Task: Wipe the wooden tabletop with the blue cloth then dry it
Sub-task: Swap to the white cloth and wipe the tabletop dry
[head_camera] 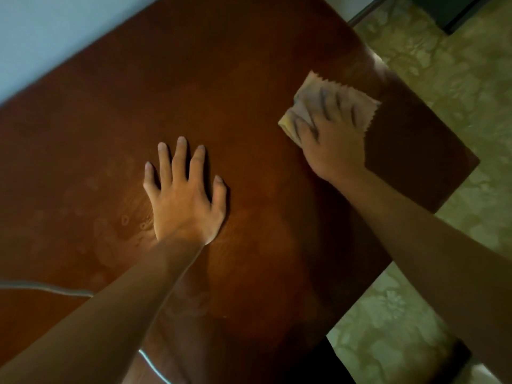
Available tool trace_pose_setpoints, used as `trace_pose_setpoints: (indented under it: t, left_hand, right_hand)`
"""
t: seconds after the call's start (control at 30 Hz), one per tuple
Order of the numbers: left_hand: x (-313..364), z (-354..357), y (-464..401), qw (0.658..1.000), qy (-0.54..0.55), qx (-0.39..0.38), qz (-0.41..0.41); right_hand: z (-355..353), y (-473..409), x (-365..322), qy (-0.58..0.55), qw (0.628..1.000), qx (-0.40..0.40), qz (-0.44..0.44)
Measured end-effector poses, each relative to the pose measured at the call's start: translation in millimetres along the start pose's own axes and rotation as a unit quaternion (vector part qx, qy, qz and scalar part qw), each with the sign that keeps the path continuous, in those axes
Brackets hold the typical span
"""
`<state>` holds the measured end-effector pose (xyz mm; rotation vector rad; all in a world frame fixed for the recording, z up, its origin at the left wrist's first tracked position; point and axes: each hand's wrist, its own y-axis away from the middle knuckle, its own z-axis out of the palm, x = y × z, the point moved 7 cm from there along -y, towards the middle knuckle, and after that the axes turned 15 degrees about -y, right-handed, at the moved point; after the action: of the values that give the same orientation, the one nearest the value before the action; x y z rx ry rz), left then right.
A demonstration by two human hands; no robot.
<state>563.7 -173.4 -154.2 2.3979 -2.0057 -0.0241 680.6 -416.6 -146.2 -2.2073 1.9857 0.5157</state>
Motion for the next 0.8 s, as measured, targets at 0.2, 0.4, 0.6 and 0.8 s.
trace_pose_setpoints:
  t: [0.2, 0.4, 0.6, 0.8]
  left_hand:
    - [0, -1, -1, 1.000, -0.006, 0.021, 0.002]
    - [3, -7, 2, 1.000, -0.007, 0.017, 0.003]
    - [14, -14, 3, 0.999, -0.029, 0.016, 0.036]
    - [42, -17, 25, 0.998, 0.000, 0.018, 0.062]
  right_hand:
    - [49, 105, -75, -0.049, 0.986, -0.042, -0.156]
    - [8, 39, -2, -0.010, 0.996, -0.010, -0.086]
    - [15, 80, -29, -0.052, 0.991, 0.020, -0.122]
    - [20, 99, -14, -0.047, 0.975, -0.048, -0.210]
